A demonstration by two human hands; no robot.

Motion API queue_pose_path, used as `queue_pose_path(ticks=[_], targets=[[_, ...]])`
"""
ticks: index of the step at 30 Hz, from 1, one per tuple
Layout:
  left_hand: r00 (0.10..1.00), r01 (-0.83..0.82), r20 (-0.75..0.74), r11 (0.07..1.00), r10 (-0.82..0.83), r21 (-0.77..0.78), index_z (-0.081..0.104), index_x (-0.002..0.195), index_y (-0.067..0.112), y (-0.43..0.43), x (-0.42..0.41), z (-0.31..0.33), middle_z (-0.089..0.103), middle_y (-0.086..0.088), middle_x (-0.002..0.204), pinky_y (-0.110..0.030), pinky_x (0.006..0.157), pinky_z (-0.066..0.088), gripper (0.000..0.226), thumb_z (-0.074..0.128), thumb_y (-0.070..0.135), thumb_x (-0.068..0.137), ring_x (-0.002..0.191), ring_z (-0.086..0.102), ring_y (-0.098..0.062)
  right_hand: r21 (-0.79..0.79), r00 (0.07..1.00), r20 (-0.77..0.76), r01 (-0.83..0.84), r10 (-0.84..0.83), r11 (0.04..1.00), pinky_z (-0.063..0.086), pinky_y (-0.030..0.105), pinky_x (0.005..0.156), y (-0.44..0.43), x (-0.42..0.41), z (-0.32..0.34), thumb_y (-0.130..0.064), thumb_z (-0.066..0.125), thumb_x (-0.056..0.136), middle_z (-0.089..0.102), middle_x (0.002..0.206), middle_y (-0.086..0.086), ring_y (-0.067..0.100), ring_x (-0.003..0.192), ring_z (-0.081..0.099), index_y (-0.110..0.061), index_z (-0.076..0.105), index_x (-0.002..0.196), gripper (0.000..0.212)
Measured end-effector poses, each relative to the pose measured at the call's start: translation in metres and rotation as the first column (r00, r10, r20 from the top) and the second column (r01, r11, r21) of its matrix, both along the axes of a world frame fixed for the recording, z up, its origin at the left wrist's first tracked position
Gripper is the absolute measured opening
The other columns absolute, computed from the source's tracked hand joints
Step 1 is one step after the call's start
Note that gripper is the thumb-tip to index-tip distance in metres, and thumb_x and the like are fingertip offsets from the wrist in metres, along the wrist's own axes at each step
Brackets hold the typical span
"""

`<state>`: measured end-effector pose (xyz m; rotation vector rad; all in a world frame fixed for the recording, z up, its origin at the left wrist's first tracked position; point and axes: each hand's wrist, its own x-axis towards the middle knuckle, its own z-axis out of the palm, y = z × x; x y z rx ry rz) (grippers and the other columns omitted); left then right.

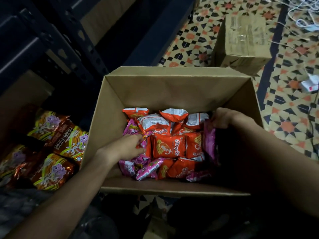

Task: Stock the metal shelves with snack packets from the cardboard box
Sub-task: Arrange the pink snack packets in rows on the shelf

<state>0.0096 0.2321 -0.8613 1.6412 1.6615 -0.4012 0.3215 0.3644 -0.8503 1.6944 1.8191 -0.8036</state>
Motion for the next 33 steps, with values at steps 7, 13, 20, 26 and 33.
queue_pose_path(ticks=[7, 13, 20, 26, 33], targets=[[0.99, 0.13, -0.046, 0.986, -0.135, -0.107, 0.047, 0.136, 0.015, -0.003, 0.01, -0.017, 0.057, -0.007, 0.132, -0.041, 0.099, 0.047, 0.054, 0.06, 0.045, 0.093, 0.117, 0.055, -0.026, 0.066, 0.989, -0.033, 0.148, -0.146, 0.987, 0.04, 0.027, 0.069, -0.014, -0.01, -0.006, -0.032, 0.065, 0.09, 0.067, 0.103, 0.017, 0.031, 0.087, 0.063, -0.001, 0.069, 0.108, 0.036], [0.979, 0.191, -0.044, 0.973, -0.198, -0.132, 0.052, 0.13, 0.012, 0.003, 0.029, -0.019, 0.059, -0.007, 0.127, -0.032, 0.088, 0.046, 0.046, 0.06, 0.041, 0.095, 0.113, 0.056, -0.026, 0.173, 0.99, -0.061, 0.138, -0.129, 0.975, 0.045, 0.034, 0.075, -0.027, -0.02, 0.014, -0.025, 0.063, 0.093, 0.061, 0.121, 0.023, 0.038, 0.104, 0.062, 0.002, 0.059, 0.117, 0.037], [0.922, 0.329, -0.118, 0.906, -0.369, -0.266, 0.058, 0.114, 0.011, -0.003, 0.048, -0.034, 0.062, -0.005, 0.115, -0.032, 0.073, 0.048, 0.043, 0.067, 0.045, 0.089, 0.091, 0.06, -0.022, 0.419, 0.984, -0.045, -0.138, 0.173, 0.897, 0.041, 0.043, 0.092, -0.057, -0.054, 0.068, -0.034, 0.054, 0.096, 0.062, 0.113, 0.026, 0.042, 0.113, 0.054, -0.002, 0.06, 0.113, 0.037], [0.809, 0.523, -0.184, 0.826, -0.558, -0.209, 0.06, 0.116, 0.008, -0.014, 0.059, -0.045, 0.045, -0.007, 0.131, -0.037, 0.076, 0.046, 0.052, 0.073, 0.047, 0.083, 0.11, 0.054, -0.027, 0.449, 0.95, -0.038, -0.262, 0.311, 0.854, 0.037, 0.043, 0.095, -0.067, -0.071, 0.065, -0.035, 0.048, 0.096, 0.063, 0.114, 0.021, 0.039, 0.118, 0.05, -0.006, 0.06, 0.115, 0.036], [0.971, 0.233, -0.049, 0.972, -0.234, -0.031, 0.045, 0.069, 0.014, -0.003, 0.039, -0.032, 0.056, -0.009, 0.093, -0.032, 0.062, 0.039, 0.035, 0.071, 0.032, 0.083, 0.077, 0.051, -0.022, 0.501, 0.934, -0.068, -0.272, 0.351, 0.822, 0.037, 0.041, 0.091, -0.066, -0.08, 0.06, -0.031, 0.052, 0.094, 0.066, 0.11, 0.017, 0.037, 0.115, 0.051, -0.011, 0.062, 0.113, 0.03]])
